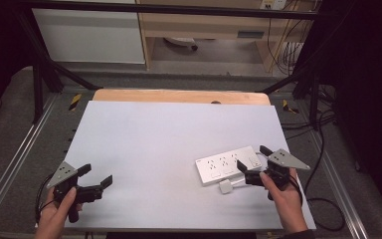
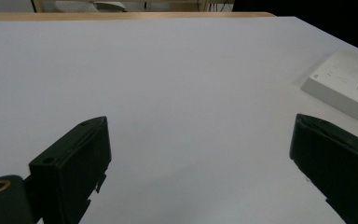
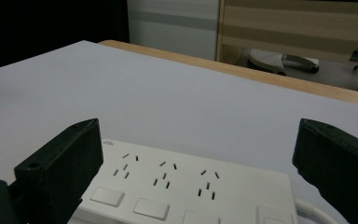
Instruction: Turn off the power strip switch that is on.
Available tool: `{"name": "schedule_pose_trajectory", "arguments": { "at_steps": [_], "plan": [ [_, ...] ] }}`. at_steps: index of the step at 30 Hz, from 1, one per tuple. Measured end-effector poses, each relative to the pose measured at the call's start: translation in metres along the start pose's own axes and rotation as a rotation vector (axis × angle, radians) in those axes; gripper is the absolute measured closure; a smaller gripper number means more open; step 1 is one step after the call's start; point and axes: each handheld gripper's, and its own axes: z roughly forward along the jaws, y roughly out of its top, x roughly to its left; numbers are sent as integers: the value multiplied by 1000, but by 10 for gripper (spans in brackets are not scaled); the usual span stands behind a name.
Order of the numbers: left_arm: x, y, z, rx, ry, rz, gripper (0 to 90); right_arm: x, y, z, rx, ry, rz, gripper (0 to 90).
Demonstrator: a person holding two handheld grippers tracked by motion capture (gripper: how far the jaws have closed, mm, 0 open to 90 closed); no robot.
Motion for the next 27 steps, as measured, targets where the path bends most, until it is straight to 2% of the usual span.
{"name": "schedule_pose_trajectory", "arguments": {
  "at_steps": [5, 12, 16, 20, 27],
  "plan": [
    [0, 0, 0, 4, -1, 5, 51, -11, -8, -17, -17, -27, -11, 20],
    [0, -1, 0, 8, -2, 7, 52, -27, -28, -34, -12, -73, 17, 20],
    [0, -1, 1, 11, 0, 10, 52, -32, -43, -38, 20, -89, 19, 20],
    [-1, -1, 1, 14, -3, 12, 52, -35, -54, -39, 51, -80, 21, 21],
    [-1, -1, 2, 14, -3, 17, 52, -40, -67, -33, 143, -65, 29, 23]
  ]
}}
